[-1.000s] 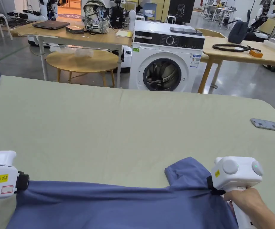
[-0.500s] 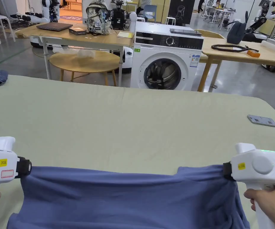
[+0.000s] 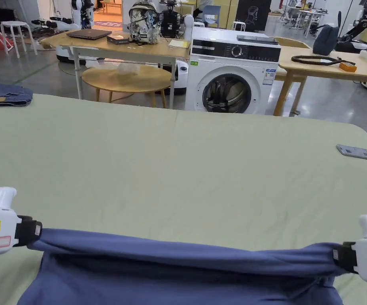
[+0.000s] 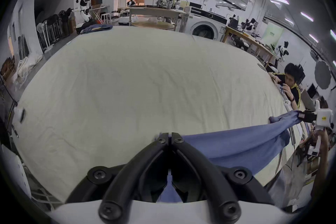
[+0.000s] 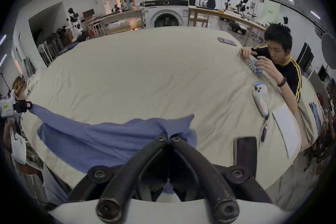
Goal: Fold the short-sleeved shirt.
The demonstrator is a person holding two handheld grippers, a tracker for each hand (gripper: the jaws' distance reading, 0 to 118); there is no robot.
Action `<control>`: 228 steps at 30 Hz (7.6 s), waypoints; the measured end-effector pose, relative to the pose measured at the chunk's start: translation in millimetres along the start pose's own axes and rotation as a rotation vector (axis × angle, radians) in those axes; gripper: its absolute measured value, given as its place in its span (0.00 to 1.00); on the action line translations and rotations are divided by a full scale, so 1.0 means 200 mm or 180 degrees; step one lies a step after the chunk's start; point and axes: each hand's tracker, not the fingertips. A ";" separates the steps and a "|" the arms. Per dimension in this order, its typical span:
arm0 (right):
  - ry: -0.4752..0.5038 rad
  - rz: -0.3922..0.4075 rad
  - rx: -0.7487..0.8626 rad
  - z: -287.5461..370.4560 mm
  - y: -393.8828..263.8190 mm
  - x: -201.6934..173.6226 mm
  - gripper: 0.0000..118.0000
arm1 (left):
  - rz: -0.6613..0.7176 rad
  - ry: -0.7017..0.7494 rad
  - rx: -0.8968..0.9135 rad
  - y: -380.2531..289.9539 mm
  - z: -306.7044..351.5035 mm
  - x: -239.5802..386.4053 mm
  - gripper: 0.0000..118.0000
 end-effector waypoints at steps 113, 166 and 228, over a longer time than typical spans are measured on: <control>0.0016 0.0239 0.1832 -0.21 -0.08 -0.92 0.00 | 0.1549 -0.1853 -0.0753 -0.37 -0.34 -0.38 0.01; -0.0048 0.0001 0.1719 -0.17 -0.13 -0.73 0.00 | 0.0568 -0.1634 -0.1314 -0.22 -0.36 0.73 0.41; 0.0096 0.0003 0.1677 -0.17 -0.11 -0.77 0.00 | 0.1871 -0.2572 -0.1036 -0.59 -0.66 0.05 0.26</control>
